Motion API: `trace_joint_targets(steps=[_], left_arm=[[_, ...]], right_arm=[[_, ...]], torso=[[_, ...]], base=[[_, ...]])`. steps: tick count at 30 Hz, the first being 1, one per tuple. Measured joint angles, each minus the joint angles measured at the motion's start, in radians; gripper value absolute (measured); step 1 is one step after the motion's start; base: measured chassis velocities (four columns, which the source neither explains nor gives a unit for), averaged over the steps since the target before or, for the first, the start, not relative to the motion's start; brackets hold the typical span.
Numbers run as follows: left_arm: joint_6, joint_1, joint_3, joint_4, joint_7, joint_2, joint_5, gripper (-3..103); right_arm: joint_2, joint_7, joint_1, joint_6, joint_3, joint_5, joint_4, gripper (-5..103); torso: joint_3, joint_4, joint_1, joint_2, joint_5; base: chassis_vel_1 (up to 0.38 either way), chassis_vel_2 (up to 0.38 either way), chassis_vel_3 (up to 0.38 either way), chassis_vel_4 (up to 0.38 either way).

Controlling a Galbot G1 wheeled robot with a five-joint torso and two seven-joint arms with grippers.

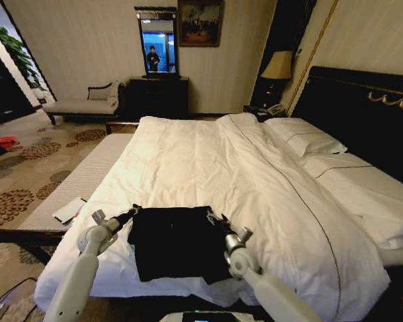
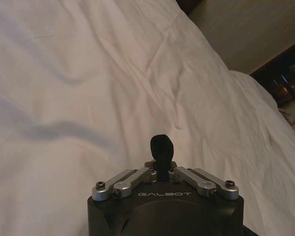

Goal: Fold the clothes on the bed.

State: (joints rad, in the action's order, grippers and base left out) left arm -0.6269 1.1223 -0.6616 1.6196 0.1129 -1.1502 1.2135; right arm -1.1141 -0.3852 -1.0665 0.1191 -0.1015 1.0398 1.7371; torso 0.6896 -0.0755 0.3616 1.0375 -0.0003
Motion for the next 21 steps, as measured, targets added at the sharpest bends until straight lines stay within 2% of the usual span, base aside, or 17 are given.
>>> trace_joint_targets(steps=[13,17,18,21], left_arm=[[0.009,0.005,-0.004,0.007,0.002,0.006,-0.012,3],[0.013,0.004,-0.001,0.007,0.001,0.006,-0.024,3],[0.014,0.002,-0.001,0.006,0.000,0.006,-0.026,3],[0.017,0.000,0.001,0.006,-0.002,0.005,-0.034,3]], right_arm=[[-0.073,0.004,0.101,-0.018,-0.087,0.022,-0.120,100],[-0.078,0.003,0.113,-0.018,-0.089,0.037,-0.132,86],[-0.078,0.003,0.115,-0.018,-0.089,0.040,-0.135,86],[-0.079,0.004,0.120,-0.013,-0.084,0.049,-0.140,70]], torso=[[0.000,0.0000,0.000,0.000,0.0001],[0.000,0.0000,0.000,0.000,0.0002],[0.000,-0.0001,0.000,0.000,0.0002],[0.000,0.0000,0.000,0.000,0.0002]], base=[[0.000,0.000,0.000,0.000],[0.000,0.000,0.000,0.000],[0.000,0.000,0.000,0.000],[0.000,0.000,0.000,0.000]])
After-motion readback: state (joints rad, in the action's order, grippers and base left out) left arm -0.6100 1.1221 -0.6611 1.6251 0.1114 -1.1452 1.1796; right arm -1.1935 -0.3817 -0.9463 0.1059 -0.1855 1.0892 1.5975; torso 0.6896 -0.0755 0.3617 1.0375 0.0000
